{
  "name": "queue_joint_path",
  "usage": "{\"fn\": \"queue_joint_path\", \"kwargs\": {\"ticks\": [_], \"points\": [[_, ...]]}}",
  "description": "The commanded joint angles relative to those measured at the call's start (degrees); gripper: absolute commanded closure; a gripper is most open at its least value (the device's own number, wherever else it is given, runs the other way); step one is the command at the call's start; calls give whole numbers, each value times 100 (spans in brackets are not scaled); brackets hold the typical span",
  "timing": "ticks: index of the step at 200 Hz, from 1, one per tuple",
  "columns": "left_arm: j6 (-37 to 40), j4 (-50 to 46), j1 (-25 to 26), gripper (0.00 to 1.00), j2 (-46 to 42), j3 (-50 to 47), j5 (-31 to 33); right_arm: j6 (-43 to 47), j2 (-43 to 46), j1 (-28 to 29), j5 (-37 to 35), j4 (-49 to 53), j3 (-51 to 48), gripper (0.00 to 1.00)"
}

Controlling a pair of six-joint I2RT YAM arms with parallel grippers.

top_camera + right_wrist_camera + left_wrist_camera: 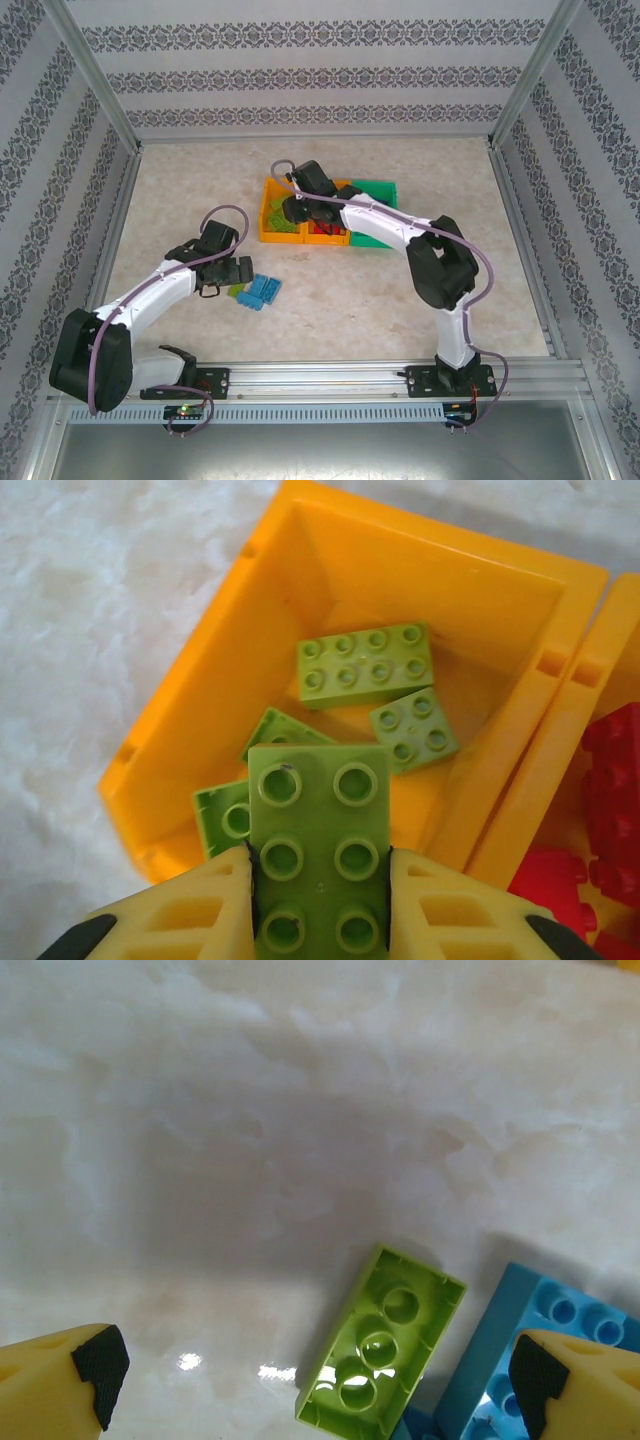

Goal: Sort the legos into containers by color

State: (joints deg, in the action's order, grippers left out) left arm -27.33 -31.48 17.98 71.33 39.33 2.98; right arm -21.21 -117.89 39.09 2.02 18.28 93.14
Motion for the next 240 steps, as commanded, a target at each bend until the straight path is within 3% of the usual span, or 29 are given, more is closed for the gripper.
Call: {"fn": "queue_joint_path", "kwargs": {"ticks": [1, 70, 142, 240], "points": [[-75, 133, -65, 0, -55, -125, -146, -378, -275, -84, 24, 295, 425, 69], [-88, 152, -61, 0, 39, -144, -251, -624, -938, -185, 112, 803, 1266, 61], [-98, 231, -64, 10, 72, -243, -487, -695, -722, -219, 133, 737, 1068, 45], [-89, 491, 5, 18, 373, -383, -613, -672, -278, -235, 100, 613, 688, 40]]}}
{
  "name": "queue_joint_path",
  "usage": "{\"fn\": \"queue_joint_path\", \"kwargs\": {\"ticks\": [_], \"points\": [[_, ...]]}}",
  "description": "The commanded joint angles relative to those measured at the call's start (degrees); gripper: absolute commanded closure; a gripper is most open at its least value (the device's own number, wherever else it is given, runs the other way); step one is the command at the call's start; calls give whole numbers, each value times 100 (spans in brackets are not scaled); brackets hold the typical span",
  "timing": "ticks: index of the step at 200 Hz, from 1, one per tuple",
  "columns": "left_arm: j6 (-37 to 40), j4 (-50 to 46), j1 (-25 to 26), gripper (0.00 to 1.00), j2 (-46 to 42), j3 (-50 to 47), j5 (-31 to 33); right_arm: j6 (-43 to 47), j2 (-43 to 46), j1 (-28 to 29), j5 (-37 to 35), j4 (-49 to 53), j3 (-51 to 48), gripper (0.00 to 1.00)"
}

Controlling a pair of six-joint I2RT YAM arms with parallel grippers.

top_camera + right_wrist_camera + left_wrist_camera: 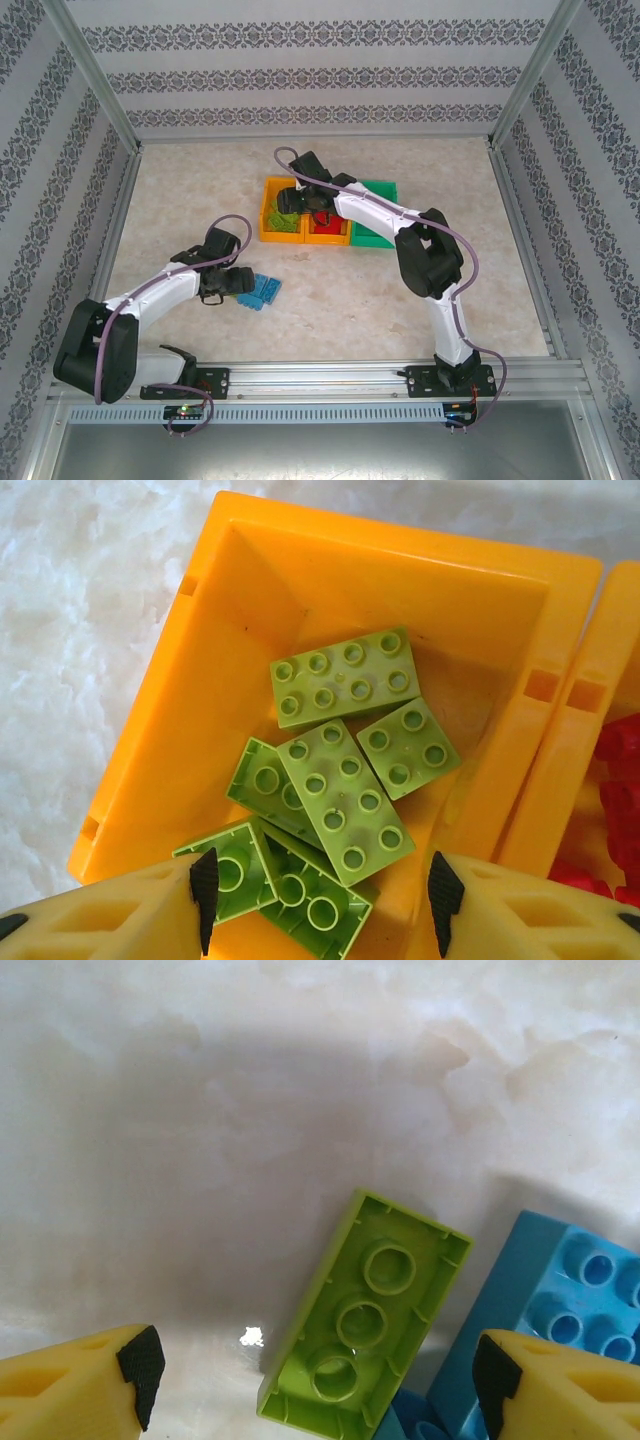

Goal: Sort the legos into containers by color

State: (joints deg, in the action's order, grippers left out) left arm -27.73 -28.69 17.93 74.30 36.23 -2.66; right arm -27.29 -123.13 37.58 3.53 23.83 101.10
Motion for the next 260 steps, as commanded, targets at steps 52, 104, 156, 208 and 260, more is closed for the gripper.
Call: {"fn": "queue_joint_path", "kwargs": {"ticks": [52, 104, 156, 208, 260], "points": [[-17, 287, 83, 19, 412, 23, -3, -100, 406, -76, -7, -103, -280, 39], [-8, 336, 90, 33, 736, 198, -84, -43, 904, -54, -22, -318, -635, 36], [-18, 346, 92, 57, 965, 310, -181, 62, 1578, -110, -244, -380, -1238, 33], [-84, 355, 97, 70, 862, 306, -173, 80, 2322, -306, -465, -476, -1996, 32], [51, -47, 88, 71, 667, 966, 27, 220, 3219, -420, -765, -668, -3177, 31]]}}
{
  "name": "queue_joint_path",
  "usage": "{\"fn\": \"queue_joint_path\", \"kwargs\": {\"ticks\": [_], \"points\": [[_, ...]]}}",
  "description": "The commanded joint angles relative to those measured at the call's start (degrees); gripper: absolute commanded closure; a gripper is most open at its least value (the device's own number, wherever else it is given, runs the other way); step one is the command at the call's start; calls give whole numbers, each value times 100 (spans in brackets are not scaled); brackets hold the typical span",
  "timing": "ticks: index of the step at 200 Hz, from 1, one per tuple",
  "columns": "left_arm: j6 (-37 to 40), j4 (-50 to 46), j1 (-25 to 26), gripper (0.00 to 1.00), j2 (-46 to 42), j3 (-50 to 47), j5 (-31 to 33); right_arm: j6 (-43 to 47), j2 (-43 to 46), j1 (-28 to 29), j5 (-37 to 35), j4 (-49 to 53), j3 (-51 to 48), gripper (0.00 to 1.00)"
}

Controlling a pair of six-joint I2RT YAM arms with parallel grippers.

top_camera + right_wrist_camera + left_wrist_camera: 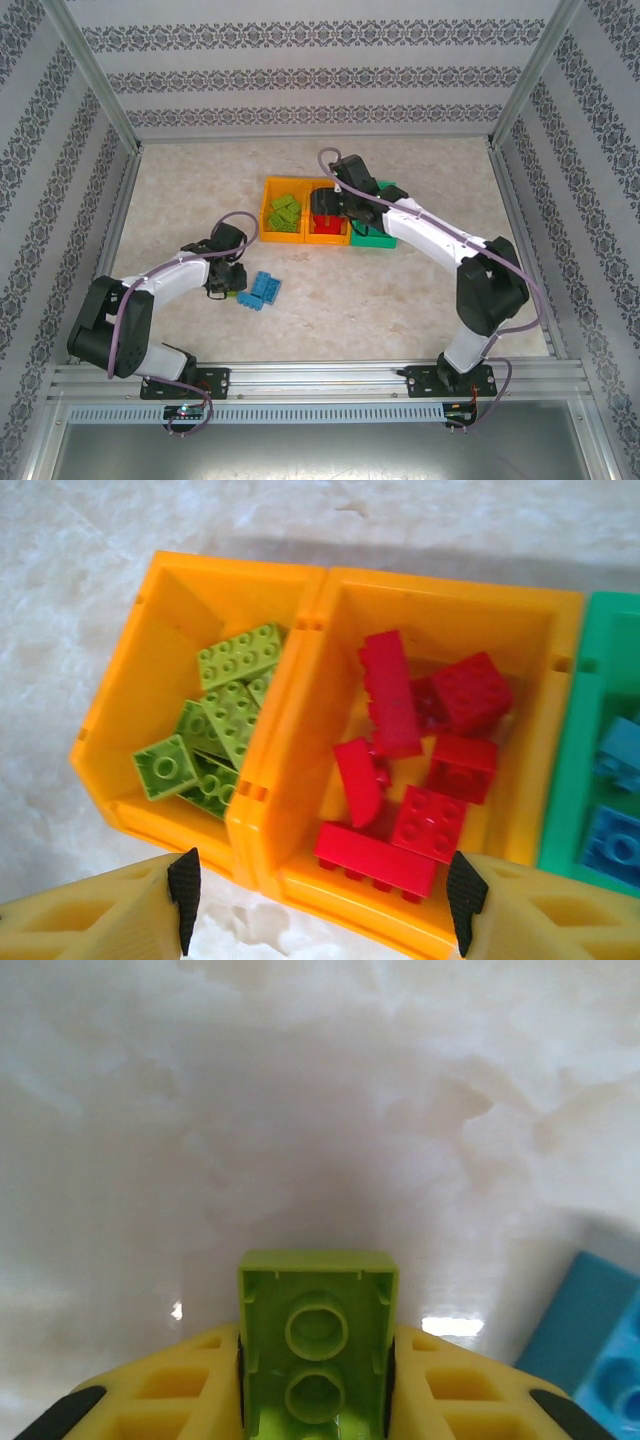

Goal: Sort the legos into containers by color

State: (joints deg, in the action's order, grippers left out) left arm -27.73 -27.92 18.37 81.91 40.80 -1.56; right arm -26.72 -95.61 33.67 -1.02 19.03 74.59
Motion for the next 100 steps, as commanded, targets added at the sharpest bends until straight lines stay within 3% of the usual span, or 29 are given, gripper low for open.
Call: {"fn": "queue_joint_path", "kwargs": {"ticks": [1, 48, 100], "points": [[54, -138, 44, 71, -95, 540, -77, 165, 475, -28, -311, -192, -556, 31], [324, -407, 55, 70, 266, 2090, -270, 91, 1063, -22, -417, -397, -1846, 30], [575, -451, 93, 70, 1616, 3854, -760, -261, 1610, 84, -395, -768, -2883, 30]]}}
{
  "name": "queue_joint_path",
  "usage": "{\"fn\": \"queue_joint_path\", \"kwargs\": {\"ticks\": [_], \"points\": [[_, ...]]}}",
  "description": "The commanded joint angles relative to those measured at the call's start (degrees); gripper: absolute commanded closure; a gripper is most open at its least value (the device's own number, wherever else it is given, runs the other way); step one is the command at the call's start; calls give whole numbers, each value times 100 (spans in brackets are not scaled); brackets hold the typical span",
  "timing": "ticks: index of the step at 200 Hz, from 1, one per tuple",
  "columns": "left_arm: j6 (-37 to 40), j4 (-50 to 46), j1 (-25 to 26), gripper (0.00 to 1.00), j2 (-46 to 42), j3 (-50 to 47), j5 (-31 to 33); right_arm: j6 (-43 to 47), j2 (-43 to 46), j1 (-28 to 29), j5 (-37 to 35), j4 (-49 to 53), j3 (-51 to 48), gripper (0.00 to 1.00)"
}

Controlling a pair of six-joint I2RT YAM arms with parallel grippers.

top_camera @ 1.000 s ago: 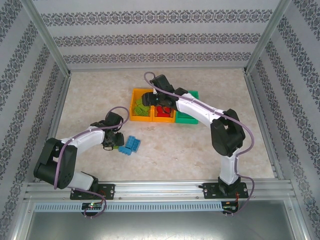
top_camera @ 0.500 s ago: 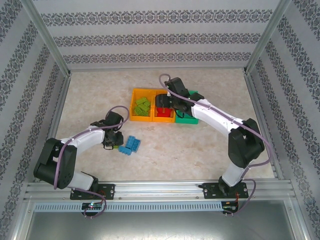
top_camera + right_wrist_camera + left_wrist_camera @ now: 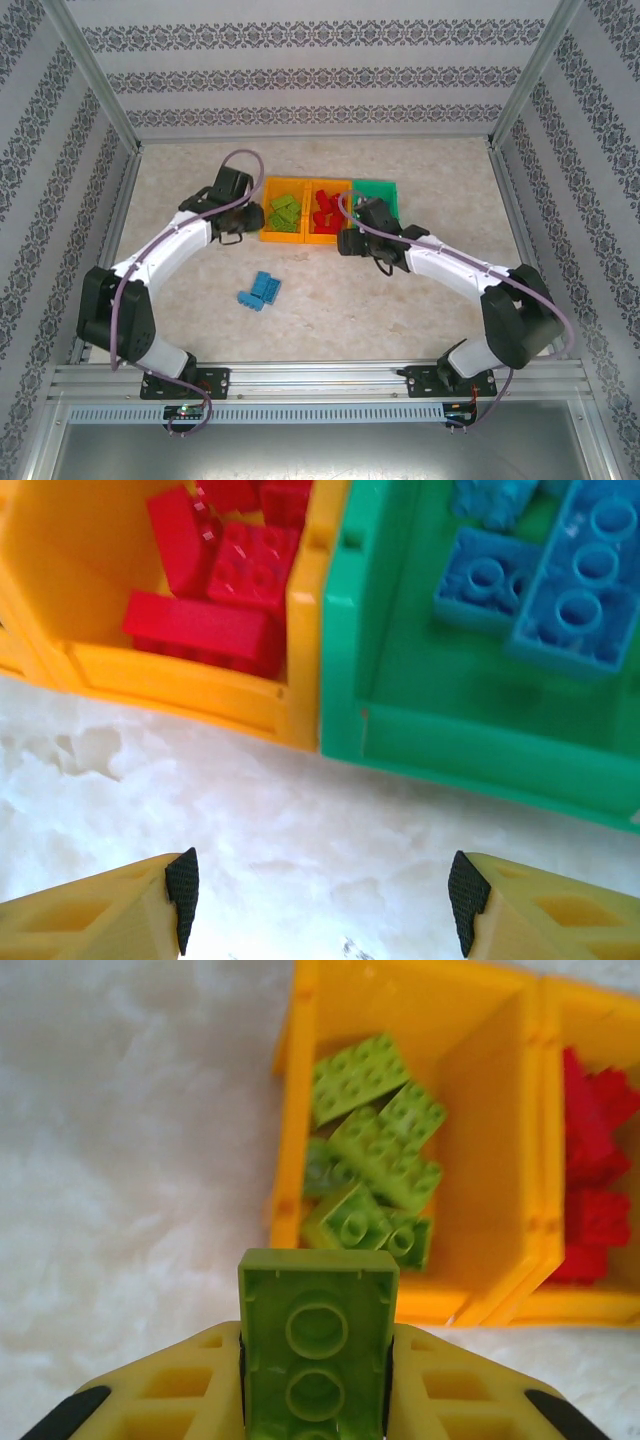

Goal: Sort the legos into containers by color

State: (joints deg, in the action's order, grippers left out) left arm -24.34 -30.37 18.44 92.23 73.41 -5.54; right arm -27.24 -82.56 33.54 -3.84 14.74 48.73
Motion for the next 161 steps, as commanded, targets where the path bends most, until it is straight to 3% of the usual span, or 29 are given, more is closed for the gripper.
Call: {"fn": "queue_joint_path", "kwargs": {"ticks": [1, 48, 77, 142, 150, 161], "points": [[241, -206, 88, 70, 616, 625, -379, -205, 321, 107, -111, -340, -309, 30], [385, -426, 113, 68, 2035, 1981, -574, -102, 507, 637, -242, -531, -734, 30], [370, -510, 108, 60, 2396, 2381, -568, 201, 411, 1082, -346, -612, -803, 28], [334, -330, 126, 18, 1849, 1916, -515, 770, -51, 1812, -80, -980, -441, 22], [304, -242, 125, 0, 1639, 1735, -517, 938, -179, 1940, 29, -1070, -325, 21], [278, -135, 128, 0, 1341, 1450, -460, 1256, -412, 2120, 204, -1085, -110, 16]]}}
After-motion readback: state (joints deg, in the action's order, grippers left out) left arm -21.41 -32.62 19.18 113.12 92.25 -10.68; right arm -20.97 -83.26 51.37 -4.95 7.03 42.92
